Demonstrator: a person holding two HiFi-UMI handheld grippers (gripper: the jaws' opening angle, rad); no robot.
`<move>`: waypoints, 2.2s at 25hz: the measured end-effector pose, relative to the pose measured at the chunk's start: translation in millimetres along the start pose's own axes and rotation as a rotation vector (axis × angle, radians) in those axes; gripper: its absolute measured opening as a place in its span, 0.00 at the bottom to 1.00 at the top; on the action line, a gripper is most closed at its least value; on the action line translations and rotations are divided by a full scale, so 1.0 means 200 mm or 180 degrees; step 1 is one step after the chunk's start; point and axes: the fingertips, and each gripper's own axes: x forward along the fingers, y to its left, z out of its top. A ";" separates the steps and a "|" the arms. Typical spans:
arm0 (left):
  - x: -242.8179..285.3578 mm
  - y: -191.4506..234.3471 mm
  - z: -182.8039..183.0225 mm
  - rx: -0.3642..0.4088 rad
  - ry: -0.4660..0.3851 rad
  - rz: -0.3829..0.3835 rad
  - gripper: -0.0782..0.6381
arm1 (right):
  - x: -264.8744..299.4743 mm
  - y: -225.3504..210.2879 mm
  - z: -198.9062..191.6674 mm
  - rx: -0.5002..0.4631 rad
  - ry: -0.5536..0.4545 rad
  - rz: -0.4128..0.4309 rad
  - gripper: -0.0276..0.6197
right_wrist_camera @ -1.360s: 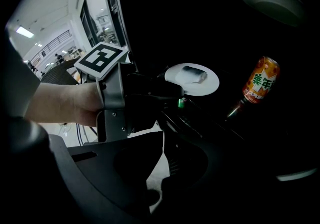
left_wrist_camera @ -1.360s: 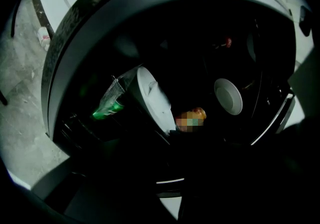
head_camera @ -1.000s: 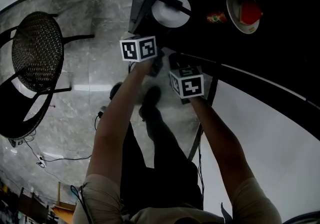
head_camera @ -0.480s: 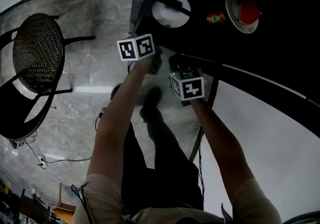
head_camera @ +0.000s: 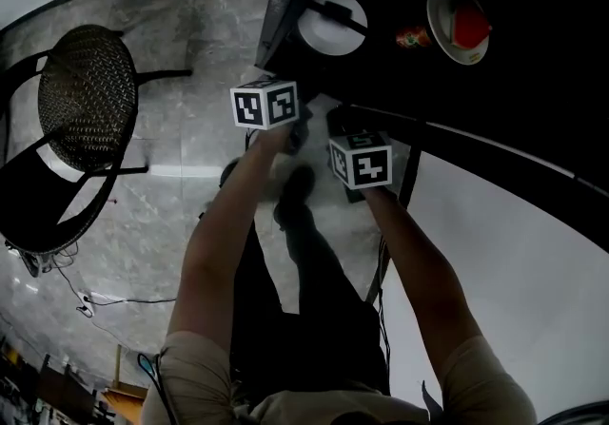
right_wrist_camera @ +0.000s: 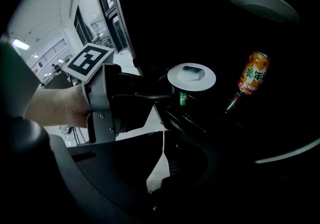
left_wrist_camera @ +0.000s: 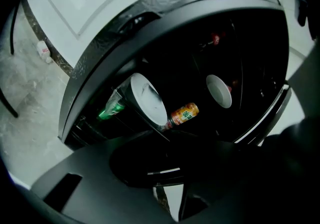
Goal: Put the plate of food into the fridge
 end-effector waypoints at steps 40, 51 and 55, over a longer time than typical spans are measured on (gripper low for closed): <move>-1.03 -0.85 0.25 -0.0386 0.0389 -0.0507 0.13 | -0.81 0.43 0.40 0.0916 -0.0221 -0.0048 0.08; -1.18 -0.95 0.35 -0.0003 0.0591 -0.0497 0.12 | -0.97 0.53 0.55 0.0884 -0.0445 -0.0127 0.08; -1.24 -1.00 0.39 -0.0020 0.0558 -0.0585 0.12 | -1.04 0.59 0.58 0.0871 -0.0499 -0.0146 0.08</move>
